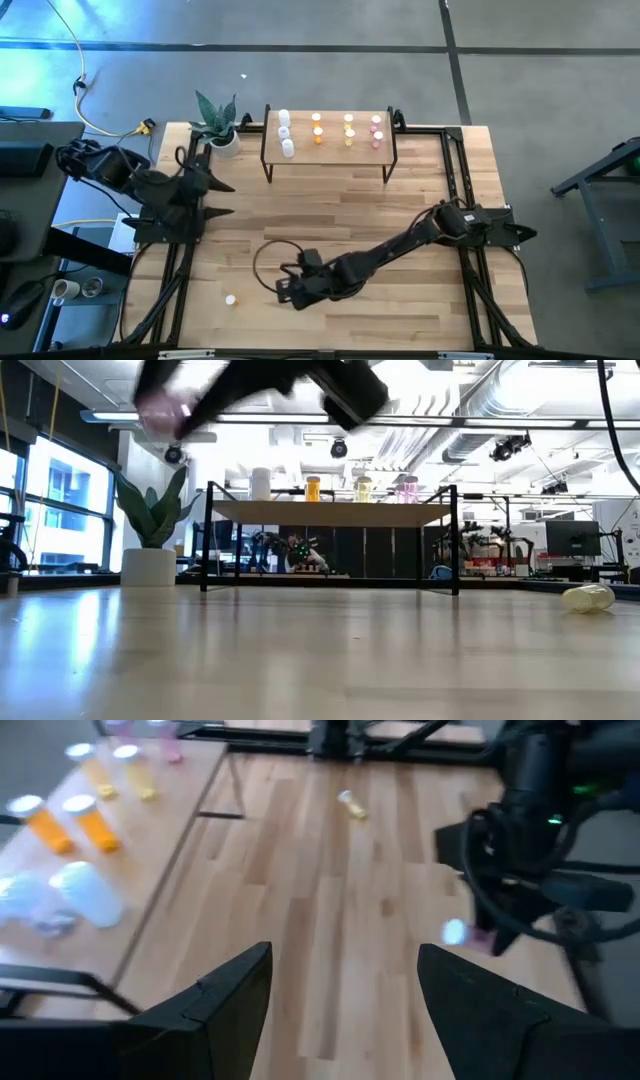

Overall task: Pick and place medicine bottles onto shelf by color
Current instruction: Put the pink pill bottle on the shelf aligned with the other pink pill bottle

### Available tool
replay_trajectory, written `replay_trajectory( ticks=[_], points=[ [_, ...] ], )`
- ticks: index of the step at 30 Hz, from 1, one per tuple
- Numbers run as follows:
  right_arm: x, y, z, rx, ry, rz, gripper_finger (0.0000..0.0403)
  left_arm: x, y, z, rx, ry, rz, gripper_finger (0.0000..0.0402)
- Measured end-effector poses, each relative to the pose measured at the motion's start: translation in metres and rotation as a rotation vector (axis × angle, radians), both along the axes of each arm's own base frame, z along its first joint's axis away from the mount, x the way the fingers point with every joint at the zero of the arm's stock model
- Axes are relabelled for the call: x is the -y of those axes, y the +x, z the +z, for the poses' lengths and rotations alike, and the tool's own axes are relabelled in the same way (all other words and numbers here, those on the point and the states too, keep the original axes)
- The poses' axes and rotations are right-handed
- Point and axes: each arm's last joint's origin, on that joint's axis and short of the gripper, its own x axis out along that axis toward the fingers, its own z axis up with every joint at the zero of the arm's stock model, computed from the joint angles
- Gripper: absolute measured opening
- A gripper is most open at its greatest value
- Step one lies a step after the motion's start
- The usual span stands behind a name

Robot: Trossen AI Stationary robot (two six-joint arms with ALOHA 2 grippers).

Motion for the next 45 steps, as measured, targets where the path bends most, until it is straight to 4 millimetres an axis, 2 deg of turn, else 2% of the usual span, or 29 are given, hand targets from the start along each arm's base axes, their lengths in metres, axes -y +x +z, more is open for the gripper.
replay_trajectory(
  ticks=[5,10,18,26,32,37,45],
  points=[
    [0.013,0.012,0.033,0.108,-0.178,0.062,0.0083,0.000,-0.003,0.003,0.021,-0.085,-0.081,0.0239],
    [0.029,0.020,0.064,0.182,-0.345,0.132,0.0083,0.000,-0.003,0.003,0.013,-0.097,-0.118,0.0239],
    [0.044,0.025,0.110,0.285,-0.573,0.282,0.0083,0.001,0.003,0.010,0.087,-0.142,-0.186,0.0239],
    [0.050,0.029,0.138,0.430,-0.839,0.399,0.0083,0.003,0.009,0.020,0.193,-0.170,-0.239,0.0239],
    [0.063,0.026,0.163,0.500,-0.997,0.405,0.0083,0.004,0.012,0.026,0.261,-0.182,-0.243,0.0239],
    [0.073,0.021,0.180,0.530,-1.070,0.402,0.0083,0.004,0.015,0.034,0.347,-0.178,-0.216,0.0239],
    [0.086,0.020,0.187,0.544,-1.092,0.417,0.0083,0.004,0.022,0.044,0.458,-0.140,-0.194,0.0239]
  ],
)
